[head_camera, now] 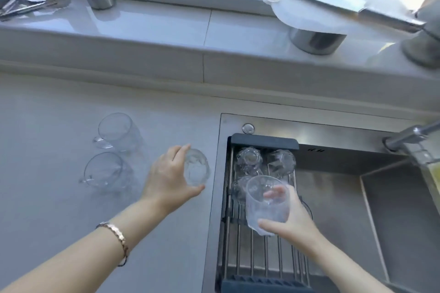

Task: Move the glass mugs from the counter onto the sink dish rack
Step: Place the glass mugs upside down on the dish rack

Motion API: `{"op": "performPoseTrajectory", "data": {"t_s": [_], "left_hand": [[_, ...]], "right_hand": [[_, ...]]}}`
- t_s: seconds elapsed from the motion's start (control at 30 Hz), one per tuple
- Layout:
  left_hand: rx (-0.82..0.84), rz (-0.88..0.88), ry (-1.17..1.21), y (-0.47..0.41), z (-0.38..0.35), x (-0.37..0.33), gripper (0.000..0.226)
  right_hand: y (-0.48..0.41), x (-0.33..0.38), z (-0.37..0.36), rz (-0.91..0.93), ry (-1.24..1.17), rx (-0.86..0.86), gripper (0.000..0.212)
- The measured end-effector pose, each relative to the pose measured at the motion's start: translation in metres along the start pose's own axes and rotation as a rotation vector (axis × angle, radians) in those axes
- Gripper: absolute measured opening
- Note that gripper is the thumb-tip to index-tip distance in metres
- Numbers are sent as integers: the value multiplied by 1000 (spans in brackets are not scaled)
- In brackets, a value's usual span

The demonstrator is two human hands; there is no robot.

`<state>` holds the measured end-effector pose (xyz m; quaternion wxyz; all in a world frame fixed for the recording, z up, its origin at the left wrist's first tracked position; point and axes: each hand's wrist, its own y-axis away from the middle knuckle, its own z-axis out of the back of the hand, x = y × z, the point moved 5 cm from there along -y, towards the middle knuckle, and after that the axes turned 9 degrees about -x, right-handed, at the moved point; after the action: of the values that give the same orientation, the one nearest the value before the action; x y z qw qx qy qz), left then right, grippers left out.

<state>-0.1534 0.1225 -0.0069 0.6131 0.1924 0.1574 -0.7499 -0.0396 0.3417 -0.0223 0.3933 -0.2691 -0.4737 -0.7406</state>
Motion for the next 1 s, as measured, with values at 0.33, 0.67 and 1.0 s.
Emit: {"op": "performPoseTrajectory", "data": {"t_s": [0.33, 0.67, 1.0], "left_hand": [[88, -54, -37, 101, -25, -24, 88], [51, -20, -16, 117, -14, -22, 88], [126, -29, 39, 120, -31, -40, 93]], "right_hand": [[13, -103, -27, -628, -36, 13, 87], [-25, -72, -58, -594, -60, -52, 41], [38, -87, -16, -74, -143, -70, 62]]}}
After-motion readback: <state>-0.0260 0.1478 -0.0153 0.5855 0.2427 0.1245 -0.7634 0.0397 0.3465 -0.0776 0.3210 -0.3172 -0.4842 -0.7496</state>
